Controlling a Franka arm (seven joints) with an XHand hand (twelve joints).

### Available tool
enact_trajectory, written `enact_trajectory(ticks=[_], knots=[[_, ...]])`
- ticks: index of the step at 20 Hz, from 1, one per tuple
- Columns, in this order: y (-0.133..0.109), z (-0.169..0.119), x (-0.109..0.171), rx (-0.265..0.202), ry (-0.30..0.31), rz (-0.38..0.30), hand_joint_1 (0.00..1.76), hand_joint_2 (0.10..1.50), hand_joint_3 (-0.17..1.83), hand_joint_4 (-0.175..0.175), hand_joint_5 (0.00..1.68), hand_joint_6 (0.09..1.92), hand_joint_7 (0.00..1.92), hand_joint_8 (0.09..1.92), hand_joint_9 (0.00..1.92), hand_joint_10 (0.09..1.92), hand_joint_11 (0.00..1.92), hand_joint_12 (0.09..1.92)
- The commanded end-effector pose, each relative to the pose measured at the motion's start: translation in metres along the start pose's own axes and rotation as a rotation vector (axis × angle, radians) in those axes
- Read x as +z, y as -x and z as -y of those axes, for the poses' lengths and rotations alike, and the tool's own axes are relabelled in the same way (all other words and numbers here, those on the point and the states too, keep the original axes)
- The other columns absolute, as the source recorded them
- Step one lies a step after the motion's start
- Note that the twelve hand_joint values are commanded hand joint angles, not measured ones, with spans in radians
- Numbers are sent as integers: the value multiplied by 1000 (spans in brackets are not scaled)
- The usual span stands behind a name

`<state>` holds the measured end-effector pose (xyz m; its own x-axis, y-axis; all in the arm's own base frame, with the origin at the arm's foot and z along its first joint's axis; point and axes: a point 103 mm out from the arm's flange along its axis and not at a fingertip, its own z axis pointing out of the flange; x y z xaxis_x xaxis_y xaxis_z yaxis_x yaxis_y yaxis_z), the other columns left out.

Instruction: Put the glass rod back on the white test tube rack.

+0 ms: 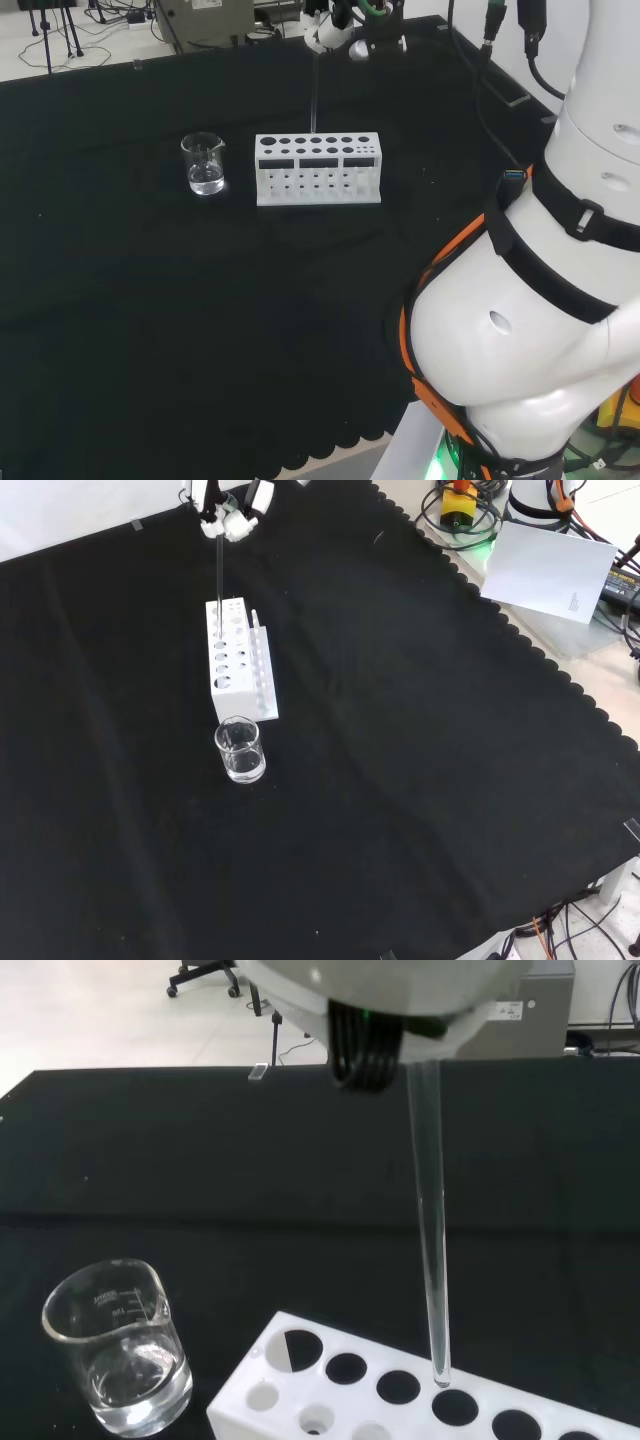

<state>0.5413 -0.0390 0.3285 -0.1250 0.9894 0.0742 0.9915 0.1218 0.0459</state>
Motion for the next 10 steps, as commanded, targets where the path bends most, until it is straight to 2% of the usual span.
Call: enact_trajectory(ticks=[1, 10], knots=[[3, 1, 7, 6, -2, -2, 1318, 691, 619, -175, 1219, 455, 1309, 874, 1766, 639, 1264, 741], [15, 4, 22, 7, -23, -10, 1318, 690, 620, -175, 1219, 456, 1310, 873, 1766, 640, 1264, 741]])
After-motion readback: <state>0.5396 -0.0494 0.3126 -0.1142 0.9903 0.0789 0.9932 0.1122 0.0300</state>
